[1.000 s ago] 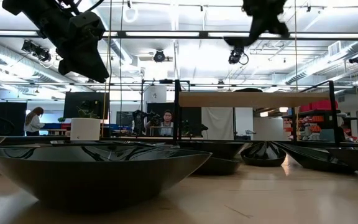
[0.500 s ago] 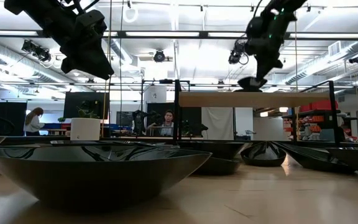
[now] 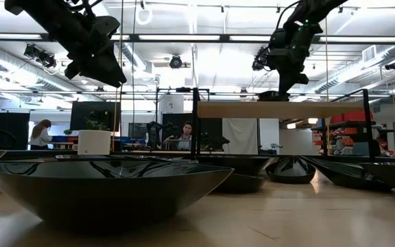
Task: Pick & Place Mini shaped plates
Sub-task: Stack the leaf-shaped plate on top of the leaf-shaped plate on the shelf
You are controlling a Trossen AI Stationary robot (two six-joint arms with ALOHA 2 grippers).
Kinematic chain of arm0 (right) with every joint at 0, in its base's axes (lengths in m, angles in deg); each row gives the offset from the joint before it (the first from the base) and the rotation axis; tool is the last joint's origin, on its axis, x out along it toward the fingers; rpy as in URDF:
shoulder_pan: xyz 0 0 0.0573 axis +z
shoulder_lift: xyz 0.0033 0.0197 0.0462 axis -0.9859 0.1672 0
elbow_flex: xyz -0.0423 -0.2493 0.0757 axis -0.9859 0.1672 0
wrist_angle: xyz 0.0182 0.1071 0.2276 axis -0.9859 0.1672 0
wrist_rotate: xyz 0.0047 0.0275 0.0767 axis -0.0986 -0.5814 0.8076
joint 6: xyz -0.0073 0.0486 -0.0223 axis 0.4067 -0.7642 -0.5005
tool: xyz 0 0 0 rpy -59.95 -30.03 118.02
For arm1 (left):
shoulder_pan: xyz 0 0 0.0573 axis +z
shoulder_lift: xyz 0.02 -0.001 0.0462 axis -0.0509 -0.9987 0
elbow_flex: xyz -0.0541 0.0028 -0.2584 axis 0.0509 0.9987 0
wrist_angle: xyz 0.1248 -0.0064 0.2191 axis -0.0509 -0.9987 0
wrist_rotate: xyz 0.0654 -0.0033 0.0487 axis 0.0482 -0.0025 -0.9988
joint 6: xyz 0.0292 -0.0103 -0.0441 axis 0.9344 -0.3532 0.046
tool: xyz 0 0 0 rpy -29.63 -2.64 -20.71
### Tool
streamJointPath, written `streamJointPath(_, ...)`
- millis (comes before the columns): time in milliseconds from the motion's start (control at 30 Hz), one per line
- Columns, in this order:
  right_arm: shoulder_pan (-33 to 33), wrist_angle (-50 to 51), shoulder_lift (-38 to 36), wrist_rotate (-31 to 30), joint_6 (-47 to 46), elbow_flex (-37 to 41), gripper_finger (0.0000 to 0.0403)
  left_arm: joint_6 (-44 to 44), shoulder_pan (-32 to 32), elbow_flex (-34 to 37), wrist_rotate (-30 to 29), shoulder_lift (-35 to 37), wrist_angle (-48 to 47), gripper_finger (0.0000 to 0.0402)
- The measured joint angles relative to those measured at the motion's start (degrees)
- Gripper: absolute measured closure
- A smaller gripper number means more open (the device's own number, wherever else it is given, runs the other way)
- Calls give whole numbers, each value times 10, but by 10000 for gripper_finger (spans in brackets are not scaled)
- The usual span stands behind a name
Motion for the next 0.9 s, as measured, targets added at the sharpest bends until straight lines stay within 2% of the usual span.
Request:
streamJointPath(267,0,7,0,44,-5,0,403,0,0,0,-11,0,0,276)
streamJointPath(767,0,20,0,33,-3,0,403,0,0,0,-9,0,0,276)
streamJointPath(900,0,20,0,9,-11,0,401,0,0,0,-9,0,0,276)
